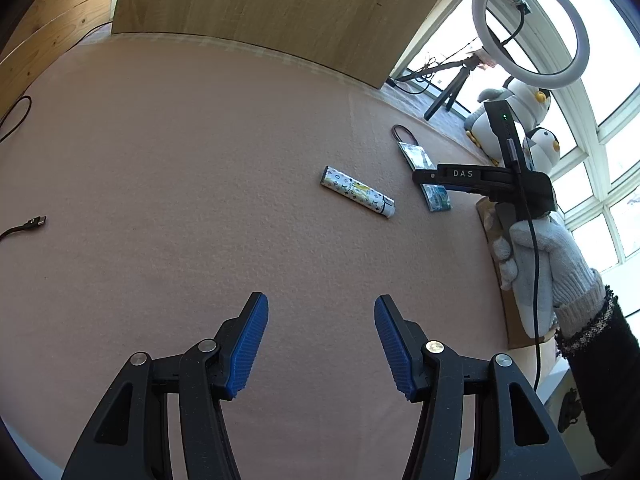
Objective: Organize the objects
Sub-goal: 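Close the right gripper on the cable card and lift it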
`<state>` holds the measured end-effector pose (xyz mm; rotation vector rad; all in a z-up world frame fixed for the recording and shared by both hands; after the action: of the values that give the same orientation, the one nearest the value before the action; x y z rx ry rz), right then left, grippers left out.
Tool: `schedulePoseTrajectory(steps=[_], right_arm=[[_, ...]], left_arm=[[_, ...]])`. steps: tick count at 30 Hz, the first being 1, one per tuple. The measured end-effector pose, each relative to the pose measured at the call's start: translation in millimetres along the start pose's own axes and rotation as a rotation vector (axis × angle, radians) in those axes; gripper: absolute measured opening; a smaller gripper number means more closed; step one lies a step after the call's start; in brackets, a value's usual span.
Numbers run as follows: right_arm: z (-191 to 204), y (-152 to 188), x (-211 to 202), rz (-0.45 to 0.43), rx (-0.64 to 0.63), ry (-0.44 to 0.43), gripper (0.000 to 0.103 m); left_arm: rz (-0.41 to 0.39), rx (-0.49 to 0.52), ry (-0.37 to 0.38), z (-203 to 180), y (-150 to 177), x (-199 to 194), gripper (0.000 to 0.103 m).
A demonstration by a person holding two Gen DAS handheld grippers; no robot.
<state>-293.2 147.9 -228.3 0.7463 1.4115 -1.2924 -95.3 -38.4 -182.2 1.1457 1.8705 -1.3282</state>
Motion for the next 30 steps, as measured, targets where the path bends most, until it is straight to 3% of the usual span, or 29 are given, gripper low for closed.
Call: schedulePoseTrajectory(steps=[7,24,30], right_arm=[[-2,22,-9,-0.001,0.01,-0.026,0.053],[2,128,-46,-0.023,0.045,-0.083,0.052],[-6,144,-58,-0.054,0.075,-0.088,0.052]], left_arm=[[0.004,0.014,0.016,-8,-1,4,0.059],[0.04,0.097,0.063,-51,0,29,0.059],[0.044,0.123,0.072,-64,0,32,0.059]])
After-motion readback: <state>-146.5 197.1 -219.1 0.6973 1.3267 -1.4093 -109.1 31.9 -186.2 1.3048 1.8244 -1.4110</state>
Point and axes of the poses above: each gripper's, at about its wrist camera, not at the fingertips, and x roughly the way its jaws point, z to its left, y to its underside, the point moved 10 cm from there along x, roughly the way its jaws point, and after that the axes turned 8 degrees about x, right-handed, at the moved point
